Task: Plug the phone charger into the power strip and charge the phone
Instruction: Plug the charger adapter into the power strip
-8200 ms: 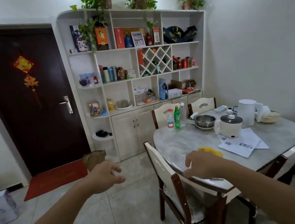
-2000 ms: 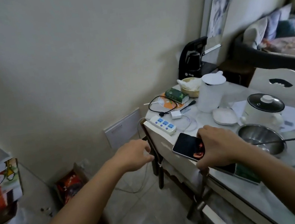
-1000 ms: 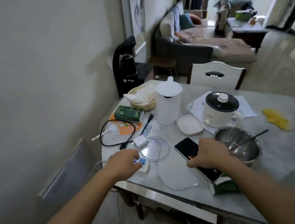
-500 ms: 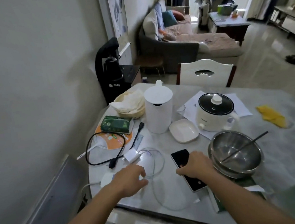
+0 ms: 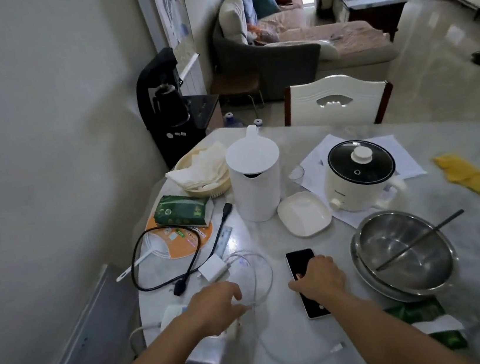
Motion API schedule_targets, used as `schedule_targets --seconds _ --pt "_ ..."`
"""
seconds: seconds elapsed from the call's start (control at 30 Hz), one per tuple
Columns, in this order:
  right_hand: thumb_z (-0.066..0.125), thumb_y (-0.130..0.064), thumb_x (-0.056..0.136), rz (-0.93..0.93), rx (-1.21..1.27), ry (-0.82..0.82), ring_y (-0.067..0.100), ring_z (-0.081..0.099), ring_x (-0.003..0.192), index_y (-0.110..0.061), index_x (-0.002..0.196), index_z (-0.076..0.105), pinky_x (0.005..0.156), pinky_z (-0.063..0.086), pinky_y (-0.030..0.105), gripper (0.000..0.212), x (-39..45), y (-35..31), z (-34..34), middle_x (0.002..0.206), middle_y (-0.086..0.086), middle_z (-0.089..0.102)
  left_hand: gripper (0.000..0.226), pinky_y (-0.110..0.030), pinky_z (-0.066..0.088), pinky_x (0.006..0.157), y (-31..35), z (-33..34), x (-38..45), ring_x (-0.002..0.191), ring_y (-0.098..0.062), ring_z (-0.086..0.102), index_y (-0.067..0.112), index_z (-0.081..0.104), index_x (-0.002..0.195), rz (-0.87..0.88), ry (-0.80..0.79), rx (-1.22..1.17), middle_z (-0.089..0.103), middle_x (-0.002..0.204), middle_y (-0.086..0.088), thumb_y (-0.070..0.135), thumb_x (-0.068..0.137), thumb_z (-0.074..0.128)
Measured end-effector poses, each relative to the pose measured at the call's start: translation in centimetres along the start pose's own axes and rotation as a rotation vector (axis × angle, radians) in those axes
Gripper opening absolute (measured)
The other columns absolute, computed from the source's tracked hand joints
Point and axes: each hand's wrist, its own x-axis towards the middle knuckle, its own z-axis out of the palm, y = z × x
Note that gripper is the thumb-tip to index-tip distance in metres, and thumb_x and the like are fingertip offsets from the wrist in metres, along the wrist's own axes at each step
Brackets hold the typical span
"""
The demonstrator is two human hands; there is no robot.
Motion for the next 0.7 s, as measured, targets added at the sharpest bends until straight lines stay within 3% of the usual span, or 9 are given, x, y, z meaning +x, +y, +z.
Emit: schedule_targets --seconds 0.07,0.17,0.33,0.53,0.7 --pt "0.071 -0.058 0.064 0.008 -0.014 0.005 0.02 0.058 0.098 -0.01 0.11 0.061 0.067 0.042 0.027 0.067 0.2 -0.1 0.4 0.112 0.007 0.057 0.037 -0.035 0.051 0.069 -0.9 -0.4 0.6 0.08 -0.017 0.069 0.025 0.062 0.122 -0.007 -0.02 -0.016 0.073 0.11 -0.001 0.044 0.09 0.06" --pt "0.072 -0.058 0.067 0.011 -0.048 0.007 0.019 0.059 0.095 -0.01 0.111 0.058 0.067 0.041 0.026 0.067 0.0 -0.2 0.8 0.113 0.007 0.056 0.038 -0.034 0.05 0.076 -2.4 -1.3 1.4 0.094 -0.02 0.067 0.024 0.064 0.121 -0.007 0.009 -0.028 0.071 0.116 -0.003 0.043 0.089 0.062" --pt "0.069 -0.056 0.074 -0.012 -0.12 -0.007 0.02 0.059 0.1 -0.015 0.111 0.06 0.071 0.04 0.028 0.056 -0.1 -0.5 0.8 0.114 0.007 0.057 0.033 -0.034 0.055 0.081 -5.1 -2.5 2.4 0.093 -0.019 0.068 0.022 0.07 0.114 -0.03 0.069 -0.06 0.073 0.112 -0.003 0.041 0.087 0.066" --pt "0.063 -0.06 0.083 0.025 -0.052 0.047 0.023 0.054 0.115 -0.007 0.127 0.049 0.091 0.048 0.032 0.07 -1.1 0.1 1.4 0.126 0.009 0.054 0.035 -0.038 0.053 0.093 -8.0 -3.1 4.5 0.107 -0.021 0.064 0.017 0.069 0.115 -0.091 0.097 -0.092 0.067 0.122 -0.005 0.039 0.087 0.067" --pt "0.055 -0.046 0.092 -0.026 -0.022 0.186 0.023 0.054 0.113 -0.011 0.125 0.046 0.095 0.047 0.034 0.049 -3.4 1.0 1.9 0.126 0.008 0.055 0.04 -0.036 0.048 0.087 -8.4 -2.9 6.8 0.11 -0.026 0.061 0.01 0.064 0.118 -0.099 0.117 -0.034 0.064 0.124 -0.01 0.037 0.088 0.066"
